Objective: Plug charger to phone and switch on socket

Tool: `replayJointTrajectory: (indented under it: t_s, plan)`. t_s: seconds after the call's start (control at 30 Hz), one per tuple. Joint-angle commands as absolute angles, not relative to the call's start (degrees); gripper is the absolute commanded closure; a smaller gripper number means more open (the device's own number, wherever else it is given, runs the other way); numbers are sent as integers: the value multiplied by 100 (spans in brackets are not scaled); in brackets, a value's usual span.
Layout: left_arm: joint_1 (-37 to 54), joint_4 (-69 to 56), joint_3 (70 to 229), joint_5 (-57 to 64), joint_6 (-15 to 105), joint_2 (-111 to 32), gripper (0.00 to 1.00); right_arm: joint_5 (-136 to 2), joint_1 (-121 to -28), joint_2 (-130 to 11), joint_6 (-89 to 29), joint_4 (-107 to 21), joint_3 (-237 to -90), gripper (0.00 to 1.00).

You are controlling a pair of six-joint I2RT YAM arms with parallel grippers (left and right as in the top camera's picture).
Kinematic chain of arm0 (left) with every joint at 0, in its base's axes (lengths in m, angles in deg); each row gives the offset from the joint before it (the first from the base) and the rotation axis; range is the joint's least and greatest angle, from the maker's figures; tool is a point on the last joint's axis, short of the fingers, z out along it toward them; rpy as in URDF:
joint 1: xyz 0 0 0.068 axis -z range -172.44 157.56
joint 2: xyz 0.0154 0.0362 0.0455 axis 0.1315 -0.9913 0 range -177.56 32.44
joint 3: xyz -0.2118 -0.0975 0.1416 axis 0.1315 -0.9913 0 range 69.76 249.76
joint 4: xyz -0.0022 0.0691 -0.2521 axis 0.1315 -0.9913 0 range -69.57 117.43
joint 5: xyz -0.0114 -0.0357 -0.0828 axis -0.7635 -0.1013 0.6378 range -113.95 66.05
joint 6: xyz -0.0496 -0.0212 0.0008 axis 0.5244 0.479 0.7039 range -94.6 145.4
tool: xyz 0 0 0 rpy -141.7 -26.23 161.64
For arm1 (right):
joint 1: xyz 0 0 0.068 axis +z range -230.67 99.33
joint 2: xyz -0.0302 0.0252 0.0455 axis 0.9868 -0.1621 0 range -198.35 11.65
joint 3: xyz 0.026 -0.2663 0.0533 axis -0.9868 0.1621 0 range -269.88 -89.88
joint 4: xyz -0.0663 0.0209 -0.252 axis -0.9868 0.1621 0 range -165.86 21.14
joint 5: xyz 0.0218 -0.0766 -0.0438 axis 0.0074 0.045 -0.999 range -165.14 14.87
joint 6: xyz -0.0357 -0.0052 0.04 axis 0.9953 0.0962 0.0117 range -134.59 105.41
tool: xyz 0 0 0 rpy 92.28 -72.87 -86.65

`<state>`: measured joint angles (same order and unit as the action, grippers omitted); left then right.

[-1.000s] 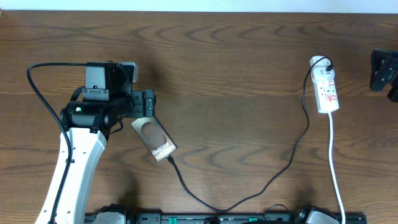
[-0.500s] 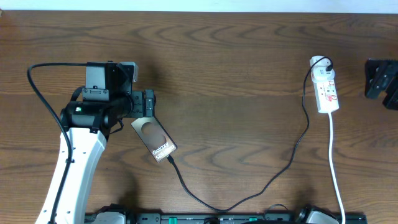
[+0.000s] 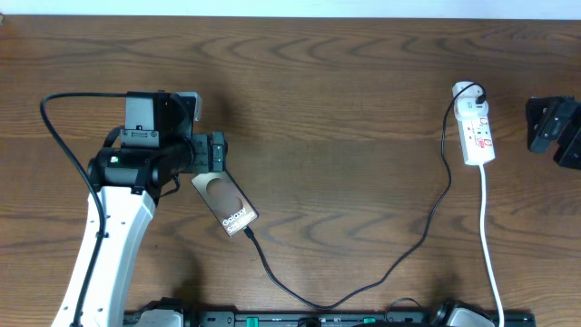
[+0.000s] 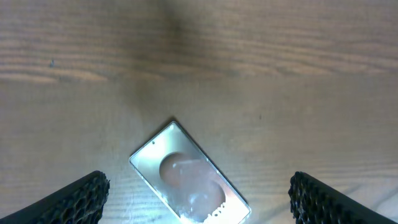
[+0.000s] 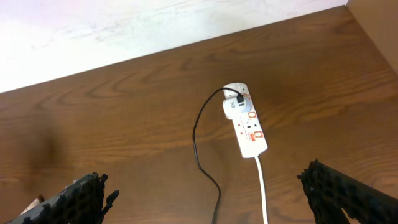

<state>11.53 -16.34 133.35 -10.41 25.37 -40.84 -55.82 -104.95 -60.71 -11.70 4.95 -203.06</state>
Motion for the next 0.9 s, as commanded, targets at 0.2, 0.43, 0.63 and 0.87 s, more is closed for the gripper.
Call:
replayJointTrajectory:
  t_s: [0.2, 0.43, 0.63, 0.87]
  plan:
    - [1166, -1431, 12942, -1266, 2487, -3098, 7, -5552, -10490, -6067, -1242, 504, -20313, 1]
    - [1135, 256, 11549, -1307, 2498, -1419, 7, -5552, -10490, -6067, -1242, 504, -20313, 1]
    - [962, 2241, 10201, -1299, 2500, -193, 7, -5552, -10490, -6067, -1242, 504, -20313, 1]
    - [943, 3640, 9001, -1283, 2248, 795, 7, -5552, -10490, -6067, -1242, 504, -20313, 1]
